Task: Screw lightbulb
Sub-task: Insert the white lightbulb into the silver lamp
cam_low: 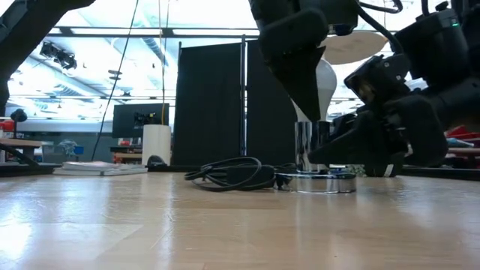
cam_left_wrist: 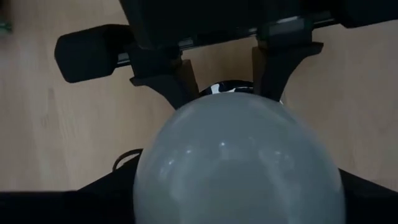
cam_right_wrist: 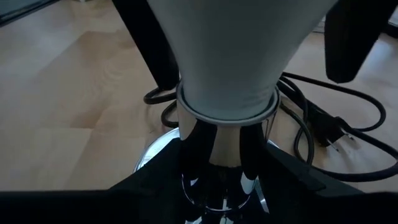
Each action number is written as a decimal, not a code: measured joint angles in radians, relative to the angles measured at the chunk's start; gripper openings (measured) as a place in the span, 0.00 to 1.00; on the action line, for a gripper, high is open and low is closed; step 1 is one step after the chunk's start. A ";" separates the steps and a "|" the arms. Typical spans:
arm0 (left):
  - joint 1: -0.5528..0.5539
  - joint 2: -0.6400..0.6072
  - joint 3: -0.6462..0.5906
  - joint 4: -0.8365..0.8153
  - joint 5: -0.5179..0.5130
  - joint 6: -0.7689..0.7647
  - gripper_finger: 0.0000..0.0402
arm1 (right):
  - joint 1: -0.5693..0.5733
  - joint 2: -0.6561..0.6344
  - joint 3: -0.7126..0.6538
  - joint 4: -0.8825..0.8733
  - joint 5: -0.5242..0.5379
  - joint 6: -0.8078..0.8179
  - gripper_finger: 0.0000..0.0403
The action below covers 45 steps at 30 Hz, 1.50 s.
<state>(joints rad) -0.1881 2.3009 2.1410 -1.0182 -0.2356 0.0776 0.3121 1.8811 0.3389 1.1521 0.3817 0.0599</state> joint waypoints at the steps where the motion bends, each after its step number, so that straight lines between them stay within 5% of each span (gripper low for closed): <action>1: -0.001 0.000 0.000 0.001 -0.002 0.000 0.68 | -0.005 0.000 0.000 0.001 -0.009 -0.004 0.46; 27: -0.011 0.005 0.075 -0.043 0.033 -0.133 0.69 | 0.025 -0.002 -0.003 0.056 -0.021 -0.028 0.49; 45: -0.010 0.008 0.185 -0.159 0.023 -0.154 0.82 | 0.010 0.001 -0.004 0.007 -0.031 0.039 0.81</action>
<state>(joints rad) -0.1985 2.3085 2.3263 -1.1772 -0.2127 -0.0768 0.3221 1.8816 0.3351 1.1593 0.3508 0.0990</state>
